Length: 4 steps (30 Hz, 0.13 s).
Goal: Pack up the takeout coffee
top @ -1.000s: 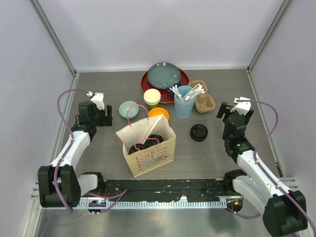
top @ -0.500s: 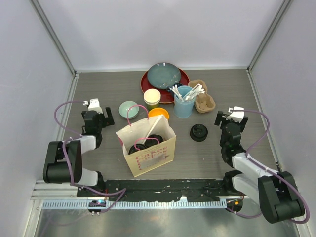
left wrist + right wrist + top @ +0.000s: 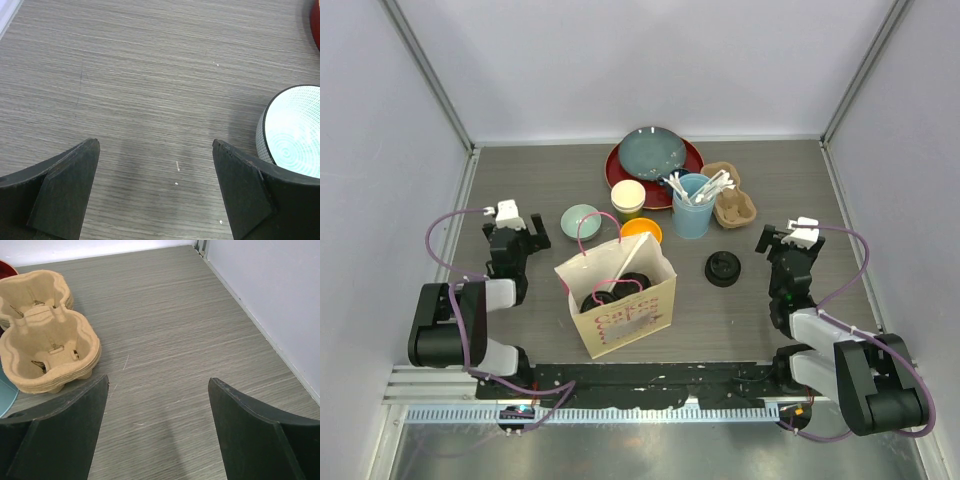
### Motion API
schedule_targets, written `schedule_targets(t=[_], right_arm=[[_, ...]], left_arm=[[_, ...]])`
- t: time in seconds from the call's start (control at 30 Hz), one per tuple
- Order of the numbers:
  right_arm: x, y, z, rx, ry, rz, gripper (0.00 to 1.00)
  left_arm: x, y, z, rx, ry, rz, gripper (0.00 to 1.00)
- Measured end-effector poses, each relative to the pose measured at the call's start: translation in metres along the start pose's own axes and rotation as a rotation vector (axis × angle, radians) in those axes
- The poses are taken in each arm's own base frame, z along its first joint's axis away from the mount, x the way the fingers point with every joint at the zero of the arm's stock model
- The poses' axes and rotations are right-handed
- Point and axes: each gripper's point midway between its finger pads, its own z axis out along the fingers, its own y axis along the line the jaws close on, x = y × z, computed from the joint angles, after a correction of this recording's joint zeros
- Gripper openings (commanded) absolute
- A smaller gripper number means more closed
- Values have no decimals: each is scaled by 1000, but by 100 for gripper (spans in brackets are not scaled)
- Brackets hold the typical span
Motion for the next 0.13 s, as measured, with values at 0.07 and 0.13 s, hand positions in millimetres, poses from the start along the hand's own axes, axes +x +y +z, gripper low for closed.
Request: schedule_targets(t=[0.07,0.13], right_arm=[[-2,1,0,-7,-6,5,86],[-3,1,1,-11,-11,8,86]], left_arm=[[-2,0,0,1,-6,-1,100],[-3,-1,0,3,-14,-1,100]])
